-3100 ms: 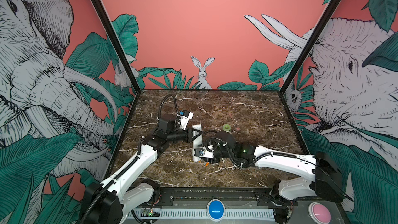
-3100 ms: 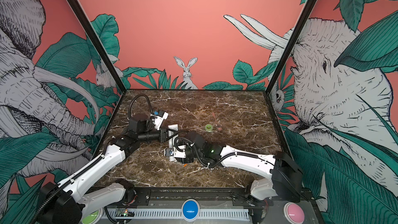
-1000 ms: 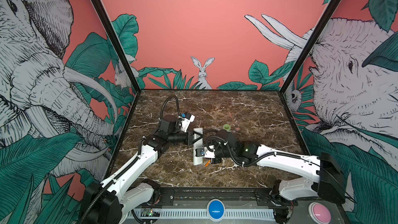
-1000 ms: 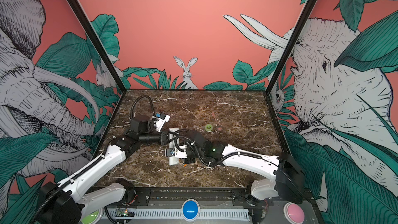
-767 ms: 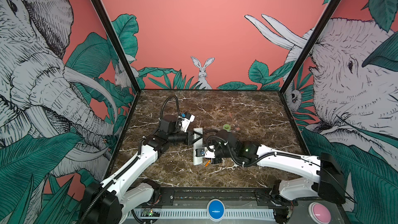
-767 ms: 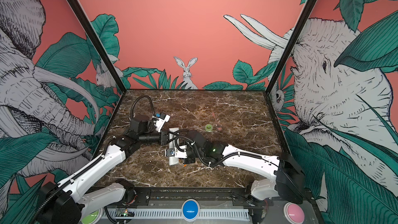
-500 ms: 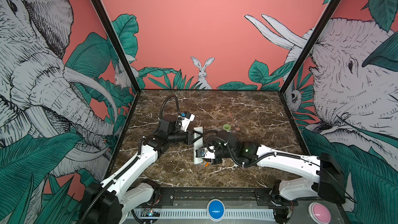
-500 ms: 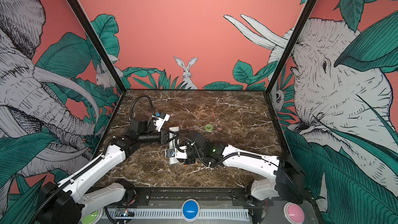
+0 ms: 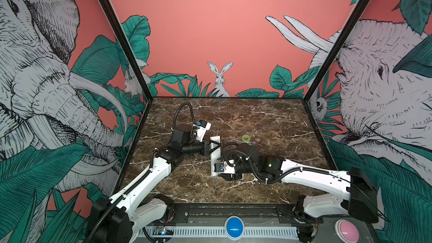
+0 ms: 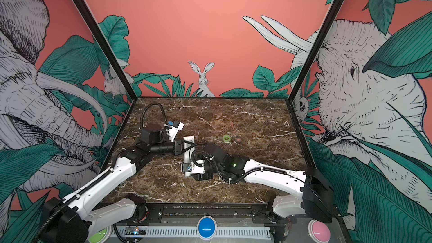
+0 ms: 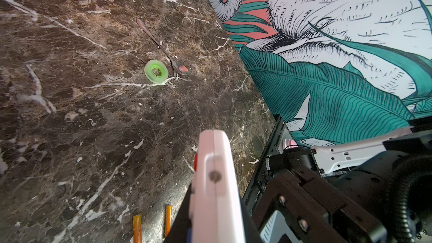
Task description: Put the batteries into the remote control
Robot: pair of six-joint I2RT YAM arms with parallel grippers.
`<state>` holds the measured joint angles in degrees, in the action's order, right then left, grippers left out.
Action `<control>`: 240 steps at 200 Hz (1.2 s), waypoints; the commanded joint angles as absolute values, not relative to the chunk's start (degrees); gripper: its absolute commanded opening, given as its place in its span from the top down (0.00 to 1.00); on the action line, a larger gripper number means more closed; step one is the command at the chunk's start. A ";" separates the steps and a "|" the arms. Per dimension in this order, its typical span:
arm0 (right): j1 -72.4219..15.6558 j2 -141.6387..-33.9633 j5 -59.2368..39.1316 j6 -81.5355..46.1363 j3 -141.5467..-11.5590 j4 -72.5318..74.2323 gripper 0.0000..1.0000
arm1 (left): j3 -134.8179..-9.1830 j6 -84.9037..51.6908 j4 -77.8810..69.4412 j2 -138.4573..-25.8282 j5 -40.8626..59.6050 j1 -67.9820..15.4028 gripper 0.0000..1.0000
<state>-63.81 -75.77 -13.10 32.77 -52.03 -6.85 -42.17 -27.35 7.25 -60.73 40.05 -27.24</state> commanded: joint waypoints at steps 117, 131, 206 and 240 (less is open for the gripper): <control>-56.89 -72.58 -6.74 -7.97 -58.11 -7.54 0.23 | -33.98 -39.49 -10.19 -58.12 27.23 -27.02 1.00; -54.60 -73.20 -10.50 -13.35 -57.22 -5.81 0.23 | -31.51 -42.05 -13.96 -58.11 25.04 -27.16 1.00; -53.83 -83.01 -16.94 -18.16 -58.03 -3.06 0.25 | -27.78 -45.08 -16.33 -56.18 14.78 -30.07 1.00; -53.87 -85.62 -17.97 -18.13 -57.91 -2.11 0.27 | -27.79 -45.34 -16.85 -56.76 14.24 -30.50 1.00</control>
<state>-53.76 -84.93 -15.90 -16.82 -57.87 -5.43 -28.40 -44.10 -13.82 -57.67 16.16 -30.11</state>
